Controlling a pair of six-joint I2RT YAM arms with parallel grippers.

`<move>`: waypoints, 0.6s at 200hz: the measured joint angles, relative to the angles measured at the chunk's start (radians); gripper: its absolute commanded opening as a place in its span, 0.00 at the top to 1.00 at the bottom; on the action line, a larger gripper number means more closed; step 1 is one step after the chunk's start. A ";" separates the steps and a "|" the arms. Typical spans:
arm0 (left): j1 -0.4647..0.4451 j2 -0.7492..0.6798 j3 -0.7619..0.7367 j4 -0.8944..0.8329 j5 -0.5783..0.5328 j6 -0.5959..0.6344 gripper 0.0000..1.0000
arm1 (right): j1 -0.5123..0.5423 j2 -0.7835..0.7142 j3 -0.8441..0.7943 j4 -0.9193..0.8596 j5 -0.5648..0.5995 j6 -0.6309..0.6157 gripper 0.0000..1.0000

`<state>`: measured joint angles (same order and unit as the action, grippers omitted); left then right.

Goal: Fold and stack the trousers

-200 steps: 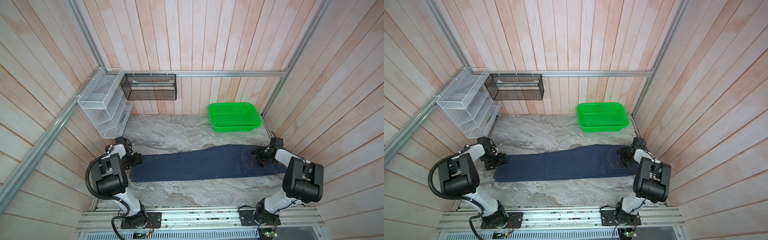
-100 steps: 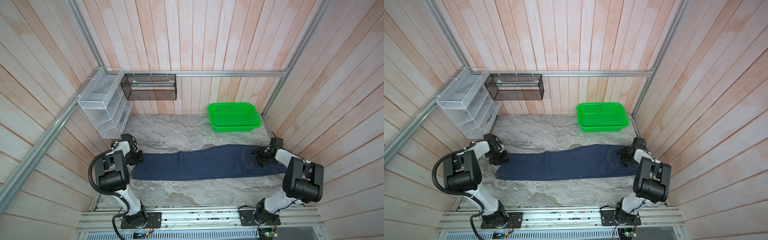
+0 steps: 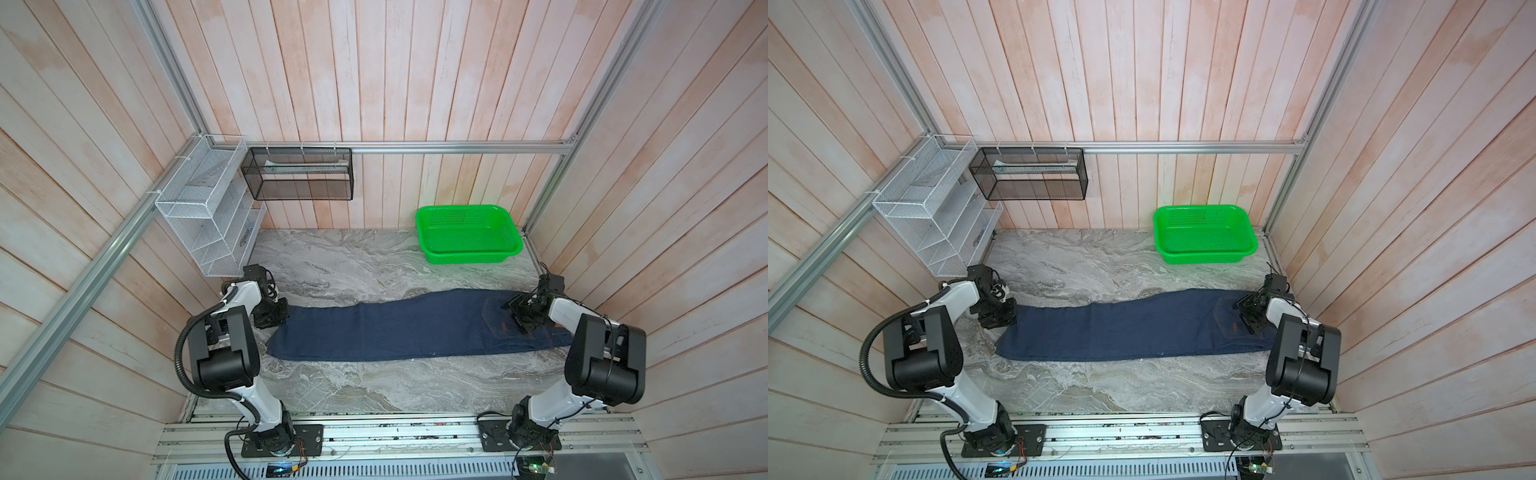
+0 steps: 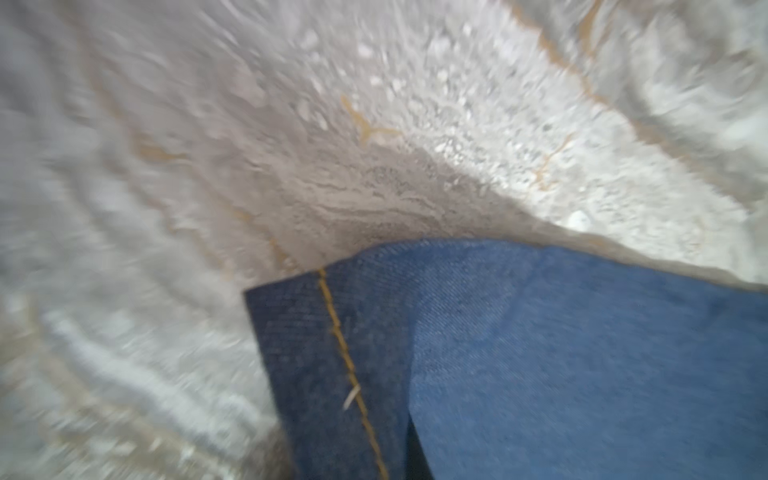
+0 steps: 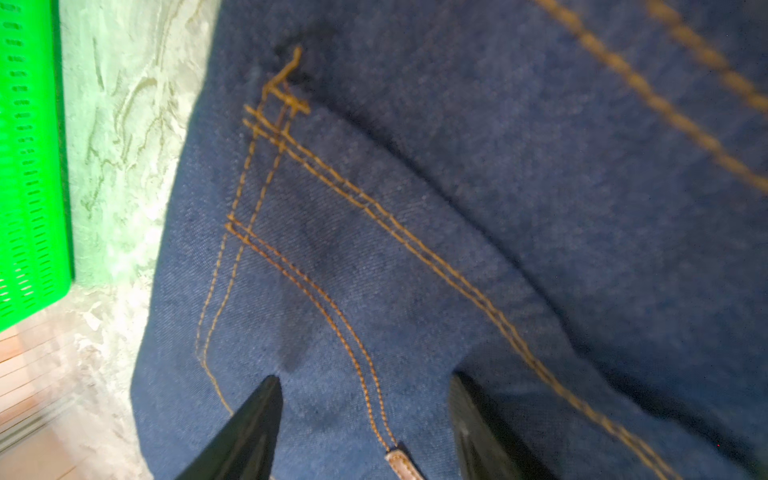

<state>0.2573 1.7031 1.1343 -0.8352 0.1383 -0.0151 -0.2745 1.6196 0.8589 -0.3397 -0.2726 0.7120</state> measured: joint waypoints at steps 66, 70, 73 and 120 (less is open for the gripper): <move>-0.003 -0.105 0.108 -0.098 -0.309 -0.023 1.00 | 0.203 -0.001 -0.005 0.027 0.020 0.057 0.33; -0.001 -0.105 0.108 -0.102 -0.323 -0.023 1.00 | 0.216 -0.001 -0.005 0.030 0.022 0.064 0.33; 0.001 -0.105 0.108 -0.105 -0.332 -0.023 1.00 | 0.224 -0.001 -0.005 0.031 0.026 0.068 0.33; 0.047 -0.105 0.148 -0.157 -0.455 0.002 1.00 | 0.378 0.008 0.009 0.038 0.069 0.144 0.33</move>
<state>0.3042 1.5986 1.2819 -0.9924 -0.3172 -0.0135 0.1036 1.6279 0.8680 -0.3019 -0.2031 0.8558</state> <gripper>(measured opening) 0.083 0.669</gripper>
